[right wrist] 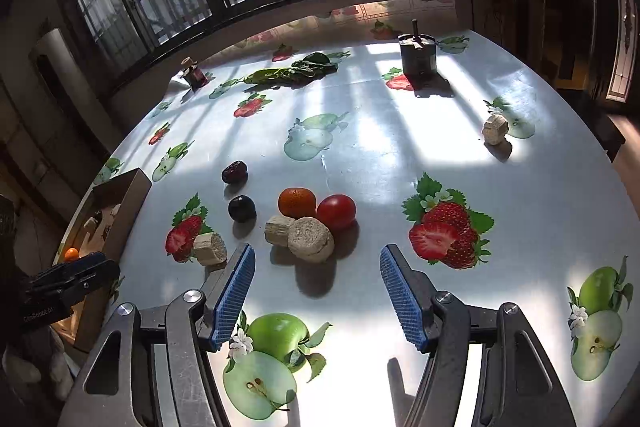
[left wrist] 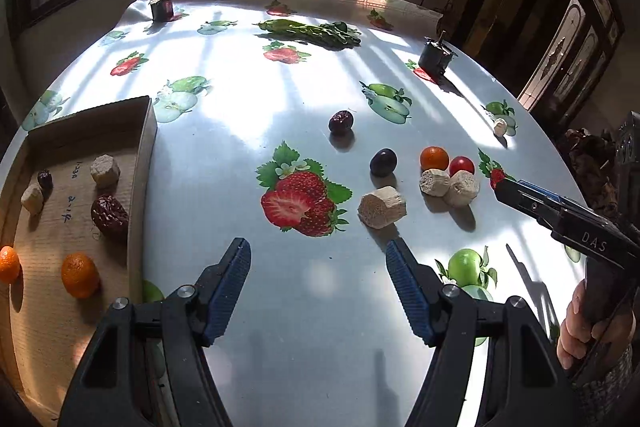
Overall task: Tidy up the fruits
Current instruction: 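Move both open tools back over the remaining food, then grasp a beige cube with the left tool while the right tool grasps a round rice cake, then carry the cube and rice cake into the box and open both tools, then move both open tools out of the box back over the food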
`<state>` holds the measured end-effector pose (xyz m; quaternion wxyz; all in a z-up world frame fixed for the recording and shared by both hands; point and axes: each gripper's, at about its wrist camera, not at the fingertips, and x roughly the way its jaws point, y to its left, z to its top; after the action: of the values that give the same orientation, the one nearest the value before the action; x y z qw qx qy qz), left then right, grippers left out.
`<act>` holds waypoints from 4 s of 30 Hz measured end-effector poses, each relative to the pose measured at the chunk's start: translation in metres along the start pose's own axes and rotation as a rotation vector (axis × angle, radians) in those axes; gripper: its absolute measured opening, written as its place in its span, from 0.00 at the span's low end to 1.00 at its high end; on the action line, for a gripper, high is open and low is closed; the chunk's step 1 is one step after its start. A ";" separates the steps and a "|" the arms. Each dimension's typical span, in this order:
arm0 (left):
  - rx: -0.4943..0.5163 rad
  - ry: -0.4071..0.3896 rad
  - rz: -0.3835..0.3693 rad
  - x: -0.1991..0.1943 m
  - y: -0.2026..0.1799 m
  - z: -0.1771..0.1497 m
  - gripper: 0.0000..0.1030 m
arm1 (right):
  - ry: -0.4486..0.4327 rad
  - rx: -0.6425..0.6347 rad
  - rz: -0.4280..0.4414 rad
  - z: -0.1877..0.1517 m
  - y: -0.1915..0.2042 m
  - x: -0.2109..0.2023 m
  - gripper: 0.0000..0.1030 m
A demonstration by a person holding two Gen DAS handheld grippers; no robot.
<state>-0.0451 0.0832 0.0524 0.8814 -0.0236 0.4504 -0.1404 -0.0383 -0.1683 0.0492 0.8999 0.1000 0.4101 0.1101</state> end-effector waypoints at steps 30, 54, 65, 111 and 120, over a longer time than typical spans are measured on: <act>0.042 -0.034 -0.137 0.069 -0.023 0.020 0.35 | 0.009 -0.005 -0.041 -0.006 0.001 0.049 0.38; -0.301 -0.199 0.225 -0.085 0.153 -0.047 0.36 | 0.032 -0.235 0.199 -0.012 0.168 0.006 0.38; -0.493 -0.123 0.320 -0.085 0.249 -0.080 0.36 | 0.161 -0.496 0.302 -0.054 0.308 0.068 0.39; -0.183 -0.191 0.256 -0.104 0.079 -0.031 0.80 | -0.013 -0.254 0.084 -0.028 0.114 -0.011 0.67; -0.021 -0.111 0.156 -0.055 0.001 -0.011 0.80 | -0.051 0.011 -0.126 0.001 -0.034 -0.039 0.67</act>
<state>-0.0844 0.1000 0.0888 0.9131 -0.0052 0.4025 -0.0650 -0.0583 -0.2120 0.0686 0.9146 0.0816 0.3930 0.0482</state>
